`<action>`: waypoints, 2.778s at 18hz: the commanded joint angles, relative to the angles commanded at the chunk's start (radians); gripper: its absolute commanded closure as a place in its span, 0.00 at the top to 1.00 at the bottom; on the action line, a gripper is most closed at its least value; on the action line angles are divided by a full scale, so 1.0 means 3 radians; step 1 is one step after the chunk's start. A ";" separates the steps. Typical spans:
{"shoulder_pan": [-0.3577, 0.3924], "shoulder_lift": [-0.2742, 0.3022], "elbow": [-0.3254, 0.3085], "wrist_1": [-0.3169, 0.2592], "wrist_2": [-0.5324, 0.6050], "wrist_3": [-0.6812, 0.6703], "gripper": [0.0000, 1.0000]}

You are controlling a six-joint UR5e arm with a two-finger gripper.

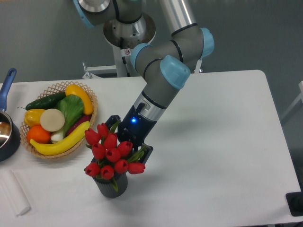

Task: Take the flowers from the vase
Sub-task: 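Lower the open gripper around the tulip stems just above the vase rim, then close the gripper on the tulip stems, then lift the gripped tulips upward out of the grey vase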

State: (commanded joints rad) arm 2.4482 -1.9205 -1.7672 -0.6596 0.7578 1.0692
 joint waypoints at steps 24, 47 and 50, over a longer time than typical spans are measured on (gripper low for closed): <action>-0.0010 -0.0036 0.0087 0.0010 -0.0041 -0.0051 0.44; 0.0164 0.0255 0.0056 0.0005 -0.0506 -0.0542 0.30; 0.0189 0.0311 0.0062 0.0005 -0.0511 -0.0583 0.30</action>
State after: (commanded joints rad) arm 2.5050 -1.8270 -1.7488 -0.6581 0.6044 0.8943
